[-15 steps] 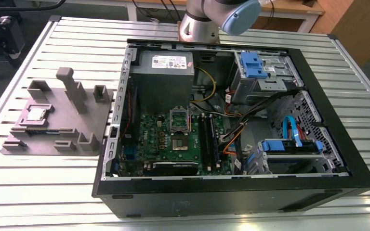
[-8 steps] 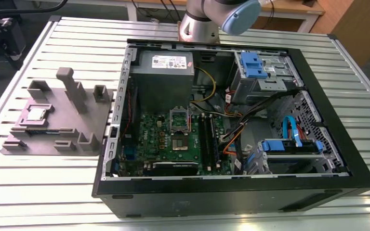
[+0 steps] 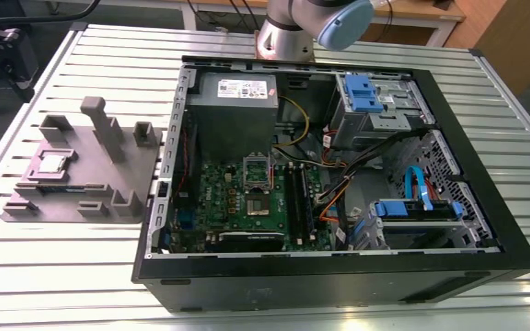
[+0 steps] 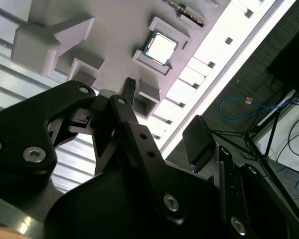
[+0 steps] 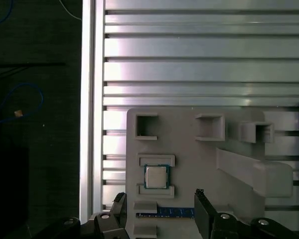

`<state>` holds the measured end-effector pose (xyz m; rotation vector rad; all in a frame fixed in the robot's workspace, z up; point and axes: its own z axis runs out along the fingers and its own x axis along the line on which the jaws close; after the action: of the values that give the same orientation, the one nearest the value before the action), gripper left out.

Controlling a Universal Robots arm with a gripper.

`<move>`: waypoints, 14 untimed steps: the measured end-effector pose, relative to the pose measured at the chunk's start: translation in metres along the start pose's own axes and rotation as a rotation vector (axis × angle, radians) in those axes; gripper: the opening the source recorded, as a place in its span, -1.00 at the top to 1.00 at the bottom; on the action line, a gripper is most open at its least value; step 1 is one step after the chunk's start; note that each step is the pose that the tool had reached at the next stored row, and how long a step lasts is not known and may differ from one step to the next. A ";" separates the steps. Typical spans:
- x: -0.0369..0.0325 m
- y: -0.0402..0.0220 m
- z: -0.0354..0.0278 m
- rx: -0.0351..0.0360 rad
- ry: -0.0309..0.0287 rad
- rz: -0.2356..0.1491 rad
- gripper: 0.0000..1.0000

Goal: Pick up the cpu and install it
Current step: 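Pick up the cpu and move it towards the insertion slot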

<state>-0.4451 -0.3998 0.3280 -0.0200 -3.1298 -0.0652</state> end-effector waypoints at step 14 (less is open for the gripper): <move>-0.0001 -0.0003 0.0073 0.0000 0.0001 0.000 -0.29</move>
<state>-0.4451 -0.3998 0.3207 -0.0199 -3.1297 -0.0652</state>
